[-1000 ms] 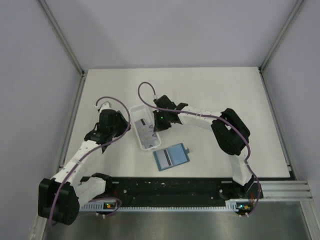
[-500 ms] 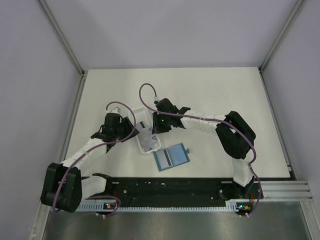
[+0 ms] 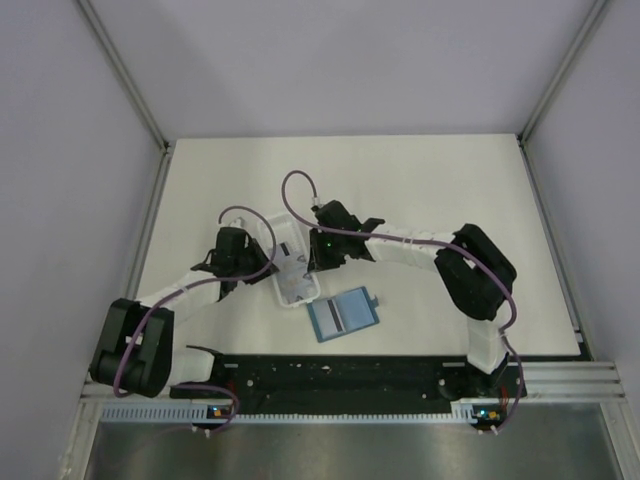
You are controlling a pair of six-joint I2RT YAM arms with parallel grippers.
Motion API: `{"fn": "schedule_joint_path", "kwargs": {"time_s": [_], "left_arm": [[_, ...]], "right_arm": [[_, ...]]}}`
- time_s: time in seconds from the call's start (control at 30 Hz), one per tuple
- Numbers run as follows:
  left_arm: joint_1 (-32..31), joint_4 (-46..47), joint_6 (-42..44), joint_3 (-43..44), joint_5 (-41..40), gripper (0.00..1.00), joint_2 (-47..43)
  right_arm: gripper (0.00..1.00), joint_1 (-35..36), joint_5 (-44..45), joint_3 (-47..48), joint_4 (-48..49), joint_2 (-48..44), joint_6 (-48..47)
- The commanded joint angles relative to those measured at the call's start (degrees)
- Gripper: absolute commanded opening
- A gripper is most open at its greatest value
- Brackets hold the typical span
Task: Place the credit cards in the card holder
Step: Pick up the storage box at the center of the board, then pick up the credit card from the storage box.
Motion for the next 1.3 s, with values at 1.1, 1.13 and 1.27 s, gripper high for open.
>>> {"fn": "schedule_joint_path", "kwargs": {"time_s": [1.1,1.13,1.27], "left_arm": [[-8.62,-18.95,15.26,12.66,1.85,0.00,-13.70],[-9.33,-19.92,15.61,13.54,1.41,0.00,-13.53],[-11.09,-23.00,16.67,16.18,0.00,0.00,-11.95]], "right_arm": [[0.55,4.36,-11.36,0.54,-5.91,-20.56,-41.34],[0.55,4.44,-11.09,0.98,-6.26,-20.21,-41.87],[0.55,4.53,-9.25,2.03,-8.02,-18.81,-43.89]]}}
